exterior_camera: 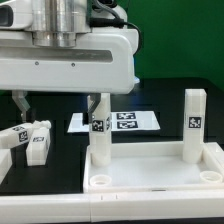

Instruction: Assemble desk

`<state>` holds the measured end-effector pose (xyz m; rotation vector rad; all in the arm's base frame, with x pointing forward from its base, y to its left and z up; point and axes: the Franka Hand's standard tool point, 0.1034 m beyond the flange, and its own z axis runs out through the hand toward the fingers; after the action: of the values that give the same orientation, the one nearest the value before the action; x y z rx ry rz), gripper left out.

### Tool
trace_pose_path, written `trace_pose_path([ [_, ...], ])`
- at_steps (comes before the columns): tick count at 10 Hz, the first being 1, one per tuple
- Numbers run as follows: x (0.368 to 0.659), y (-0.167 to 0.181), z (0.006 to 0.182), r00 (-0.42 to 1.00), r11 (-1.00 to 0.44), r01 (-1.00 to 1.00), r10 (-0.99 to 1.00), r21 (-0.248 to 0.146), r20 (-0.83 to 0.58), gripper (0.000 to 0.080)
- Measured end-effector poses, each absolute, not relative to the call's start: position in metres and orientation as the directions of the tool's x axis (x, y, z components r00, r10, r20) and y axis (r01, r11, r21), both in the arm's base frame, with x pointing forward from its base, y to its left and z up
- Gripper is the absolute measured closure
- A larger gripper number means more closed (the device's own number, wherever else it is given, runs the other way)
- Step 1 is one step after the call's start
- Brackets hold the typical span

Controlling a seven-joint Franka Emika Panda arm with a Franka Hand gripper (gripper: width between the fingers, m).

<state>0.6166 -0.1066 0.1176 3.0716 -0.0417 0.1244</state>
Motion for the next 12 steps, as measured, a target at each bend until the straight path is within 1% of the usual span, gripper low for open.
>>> trace_pose_path([
  [1,0.606,-0.120,0.114,0.999,-0.999,-0.038,-0.036,0.039,0.031,0.0151],
  [2,0.602,-0.126,0.115,0.999,-0.998,-0.049,-0.049,0.032,0.003,0.0151],
  [3,0.593,-0.118,0.116,0.995,-0.999,-0.041,-0.041,0.005,-0.095,0.0151],
  [4,0.593,-0.116,0.116,0.985,-0.998,-0.059,-0.058,-0.005,-0.160,0.0151],
  [5,0.592,-0.114,0.115,0.967,-0.996,-0.092,-0.087,-0.009,-0.240,0.0151],
  [7,0.589,-0.110,0.112,0.934,-0.996,-0.089,-0.077,-0.021,-0.348,0.0151],
  [10,0.574,-0.109,0.109,0.822,-0.993,-0.106,-0.063,-0.044,-0.565,0.0151],
  [11,0.576,-0.109,0.106,0.810,-0.994,-0.101,-0.055,-0.045,-0.583,0.0151],
  [12,0.568,-0.107,0.107,0.770,-0.993,-0.107,-0.050,-0.051,-0.636,0.0151],
])
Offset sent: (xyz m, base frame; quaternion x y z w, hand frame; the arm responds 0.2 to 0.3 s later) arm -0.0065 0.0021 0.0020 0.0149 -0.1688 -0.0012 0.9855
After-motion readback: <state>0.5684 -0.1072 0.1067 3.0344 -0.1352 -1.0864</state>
